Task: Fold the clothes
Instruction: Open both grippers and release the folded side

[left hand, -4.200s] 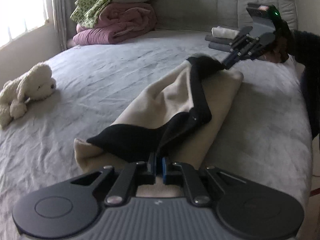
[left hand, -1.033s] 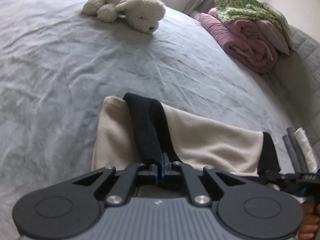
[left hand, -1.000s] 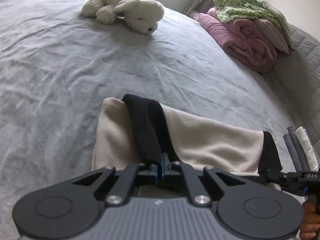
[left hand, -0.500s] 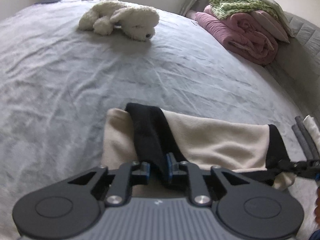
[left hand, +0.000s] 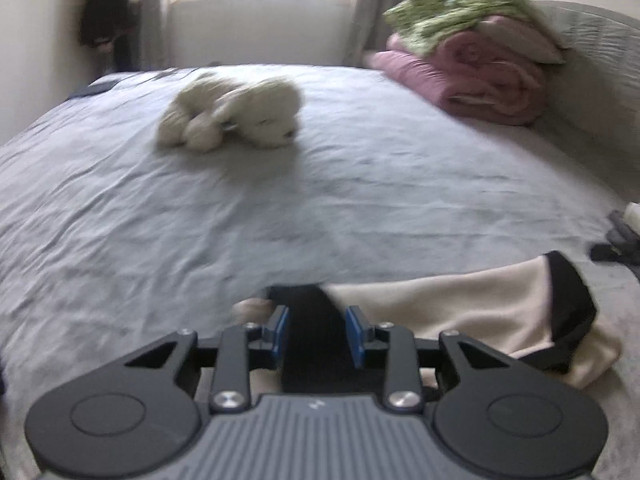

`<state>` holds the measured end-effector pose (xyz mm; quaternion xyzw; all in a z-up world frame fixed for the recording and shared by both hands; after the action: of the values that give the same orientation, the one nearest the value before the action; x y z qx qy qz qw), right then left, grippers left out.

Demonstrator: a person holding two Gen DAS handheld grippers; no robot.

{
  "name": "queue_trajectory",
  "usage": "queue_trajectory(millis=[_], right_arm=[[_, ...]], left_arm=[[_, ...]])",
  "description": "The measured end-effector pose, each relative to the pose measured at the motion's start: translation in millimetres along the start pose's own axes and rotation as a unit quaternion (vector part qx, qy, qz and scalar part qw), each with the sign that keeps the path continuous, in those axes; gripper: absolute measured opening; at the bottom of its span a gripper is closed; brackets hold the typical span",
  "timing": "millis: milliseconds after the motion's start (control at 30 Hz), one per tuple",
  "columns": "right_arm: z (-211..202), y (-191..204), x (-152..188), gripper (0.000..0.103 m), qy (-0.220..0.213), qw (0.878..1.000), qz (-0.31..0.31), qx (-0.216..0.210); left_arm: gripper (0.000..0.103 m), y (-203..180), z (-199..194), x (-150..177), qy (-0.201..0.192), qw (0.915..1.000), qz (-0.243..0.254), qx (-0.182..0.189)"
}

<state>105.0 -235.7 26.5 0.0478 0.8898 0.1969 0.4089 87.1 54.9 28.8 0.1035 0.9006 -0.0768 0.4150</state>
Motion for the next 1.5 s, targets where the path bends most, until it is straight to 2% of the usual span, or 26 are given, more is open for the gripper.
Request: queue_trajectory(millis=[100, 167, 367, 600, 800, 967, 1033, 1100, 1167, 1233, 1367, 1500], right_arm=[[17, 3, -12, 0.014, -0.009, 1.0, -0.028, 0.006], [27, 0, -12, 0.014, -0.001, 1.0, -0.025, 0.007], [47, -3, 10, 0.014, 0.041, 0.998, -0.053, 0.016], [53, -5, 29, 0.015, 0.069, 0.993, -0.081, 0.045], [48, -7, 33, 0.015, 0.084, 0.992, -0.075, 0.05], [45, 0, 31, 0.016, 0.077, 0.99, -0.105, 0.061], [42, 4, 26, 0.016, 0.061, 0.99, -0.112, 0.062], [36, 14, 19, 0.016, 0.026, 0.989, -0.132, 0.057], [32, 29, 13, 0.016, -0.006, 0.988, -0.152, 0.038], [35, 38, 10, 0.016, -0.018, 0.986, -0.162, 0.026], [52, 46, 12, 0.016, -0.013, 0.986, -0.164, 0.024], [63, 50, 28, 0.016, 0.015, 0.985, -0.171, 0.026]], left_arm=[[0.032, -19, 8, -4, -0.005, 0.9998, 0.007, 0.019], [0.032, -29, 16, -5, -0.003, 0.9996, 0.009, 0.027], [0.035, -48, 38, 2, 0.015, 0.999, 0.023, 0.036], [0.038, -46, 49, 17, 0.041, 0.998, 0.038, 0.029], [0.038, -41, 48, 22, 0.049, 0.9969, 0.054, 0.028], [0.038, -38, 48, 22, 0.052, 0.9967, 0.054, 0.031], [0.038, -40, 46, 22, 0.051, 0.9965, 0.06, 0.029], [0.039, -42, 44, 21, 0.049, 0.9965, 0.06, 0.031], [0.039, -43, 45, 22, 0.05, 0.9966, 0.058, 0.031], [0.039, -44, 47, 23, 0.052, 0.9965, 0.06, 0.027], [0.04, -45, 46, 24, 0.053, 0.9963, 0.063, 0.026], [0.04, -43, 46, 24, 0.058, 0.9962, 0.057, 0.031]])
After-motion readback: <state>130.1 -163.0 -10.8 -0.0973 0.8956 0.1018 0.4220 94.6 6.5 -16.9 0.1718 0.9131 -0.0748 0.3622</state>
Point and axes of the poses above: each gripper's, at about its wrist camera, not at the fingertips, and z roughly the way its jaws point, y to its left, x to its underside, the point moved 9 cm from there along z, roughly the way its jaws point, and after that the axes turned 2 degrees about z, right-handed, at the moved point
